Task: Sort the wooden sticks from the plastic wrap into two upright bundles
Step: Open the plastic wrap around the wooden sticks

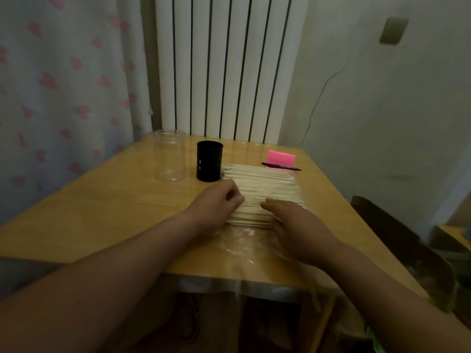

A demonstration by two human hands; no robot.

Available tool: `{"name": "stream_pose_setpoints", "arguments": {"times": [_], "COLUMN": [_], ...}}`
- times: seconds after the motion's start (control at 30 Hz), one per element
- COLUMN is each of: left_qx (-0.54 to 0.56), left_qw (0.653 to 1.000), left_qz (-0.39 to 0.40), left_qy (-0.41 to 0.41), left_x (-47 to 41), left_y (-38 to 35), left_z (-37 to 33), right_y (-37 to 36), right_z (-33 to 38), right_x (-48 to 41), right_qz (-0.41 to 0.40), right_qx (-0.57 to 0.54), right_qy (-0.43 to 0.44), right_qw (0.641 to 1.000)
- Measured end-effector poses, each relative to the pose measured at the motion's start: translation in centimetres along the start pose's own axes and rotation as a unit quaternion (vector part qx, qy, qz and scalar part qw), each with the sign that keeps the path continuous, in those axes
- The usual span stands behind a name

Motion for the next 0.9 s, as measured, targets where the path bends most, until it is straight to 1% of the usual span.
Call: {"name": "stream_pose_setpoints", "arguments": {"times": [0.07, 0.1, 0.17, 0.2, 0.3, 0.33, 0.4, 0.5, 0.63, 0.77, 0.9], "left_qx": [0.040, 0.046, 0.045, 0.034, 0.002, 0.007, 0.020, 0.029, 0.056, 0.079, 0.057], "left_qw": [0.998, 0.996, 0.989, 0.986, 0.978, 0.975, 0.971, 0.964, 0.950, 0.943, 0.939], "left_qz": [-0.046, -0.073, -0.121, -0.136, -0.144, -0.142, -0.143, -0.163, -0.183, -0.183, -0.204], "left_qy": [0.022, 0.035, 0.070, 0.091, 0.154, 0.172, 0.190, 0.207, 0.247, 0.267, 0.271], "left_x": [-0.1, -0.2, -0.9, -1.4, -3.2, -3.8, -5.2, -7.3, -10.1, -11.7, -12.7], "left_y": [0.8, 1.3, 2.2, 2.5, 2.5, 2.2, 1.5, 0.8, 0.7, 0.7, 1.0], "left_z": [0.3, 0.7, 2.2, 3.1, 5.6, 6.1, 6.8, 7.6, 9.0, 10.3, 11.3], "right_y": [-0.3, -0.2, 0.1, 0.1, -1.1, -1.5, -2.1, -2.2, -2.2, -2.7, -3.1], "right_z": [-0.1, 0.0, 0.6, 0.8, 1.3, 1.3, 0.9, 0.4, -0.1, 0.0, 0.4], "right_x": [-0.3, -0.4, -0.6, -0.7, -0.6, -0.5, -0.4, -0.8, -1.4, -1.8, -2.2], "right_qz": [0.031, 0.025, -0.026, -0.033, -0.012, -0.020, -0.047, -0.059, -0.070, -0.005, 0.046], "right_qx": [0.027, 0.047, 0.092, 0.102, 0.080, 0.075, 0.077, 0.071, 0.071, 0.063, 0.074], "right_qy": [-0.001, 0.004, 0.013, 0.005, -0.015, -0.018, -0.023, -0.038, -0.021, 0.012, 0.060], "right_qw": [0.999, 0.999, 0.995, 0.994, 0.997, 0.997, 0.996, 0.995, 0.995, 0.998, 0.994]}}
Point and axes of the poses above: each hand's wrist, its own x-axis away from the middle knuckle, its own y-axis out of the back of the hand, z = x × y, the point moved 3 cm from there along -x, towards the middle knuckle, and after that the axes turned 2 degrees about x, right-handed, at the moved point
